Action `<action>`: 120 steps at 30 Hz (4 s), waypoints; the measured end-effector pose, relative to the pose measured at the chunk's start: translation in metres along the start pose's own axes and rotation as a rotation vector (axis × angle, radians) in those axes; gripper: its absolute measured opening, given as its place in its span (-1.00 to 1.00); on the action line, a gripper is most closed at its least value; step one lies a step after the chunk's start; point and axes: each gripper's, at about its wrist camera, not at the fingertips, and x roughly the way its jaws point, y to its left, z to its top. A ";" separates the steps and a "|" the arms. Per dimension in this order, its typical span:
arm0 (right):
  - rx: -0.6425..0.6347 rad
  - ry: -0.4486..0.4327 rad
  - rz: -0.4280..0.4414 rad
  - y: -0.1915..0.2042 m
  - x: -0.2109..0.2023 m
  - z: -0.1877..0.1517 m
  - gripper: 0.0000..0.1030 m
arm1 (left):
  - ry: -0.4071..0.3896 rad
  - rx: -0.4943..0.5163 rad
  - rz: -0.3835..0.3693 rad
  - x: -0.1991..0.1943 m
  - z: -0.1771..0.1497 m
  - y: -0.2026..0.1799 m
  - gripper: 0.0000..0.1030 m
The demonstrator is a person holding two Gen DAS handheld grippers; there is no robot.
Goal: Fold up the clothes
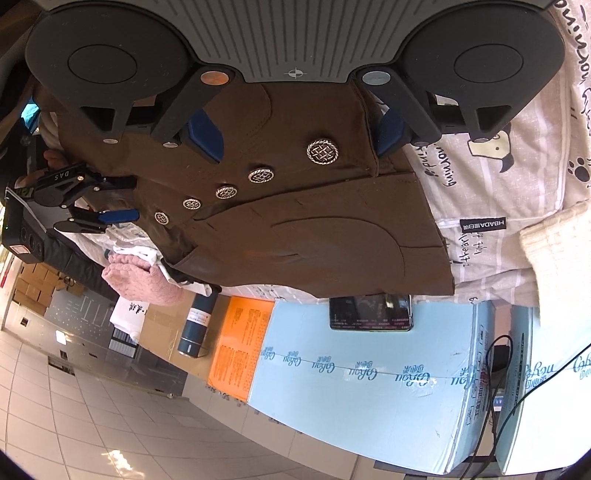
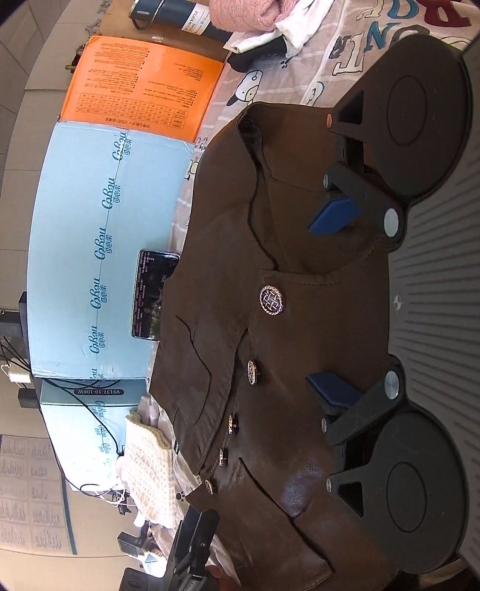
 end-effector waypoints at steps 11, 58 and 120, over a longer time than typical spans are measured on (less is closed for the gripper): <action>0.039 -0.045 0.000 -0.001 -0.006 0.001 0.62 | -0.061 0.149 0.017 -0.007 -0.002 -0.018 -0.96; 0.530 0.196 0.015 -0.086 0.075 0.063 -0.92 | 0.026 -0.087 0.394 0.046 0.030 0.022 0.26; -0.182 -0.219 -0.025 0.039 -0.054 -0.002 1.00 | 0.066 0.555 0.113 -0.048 -0.063 -0.156 1.00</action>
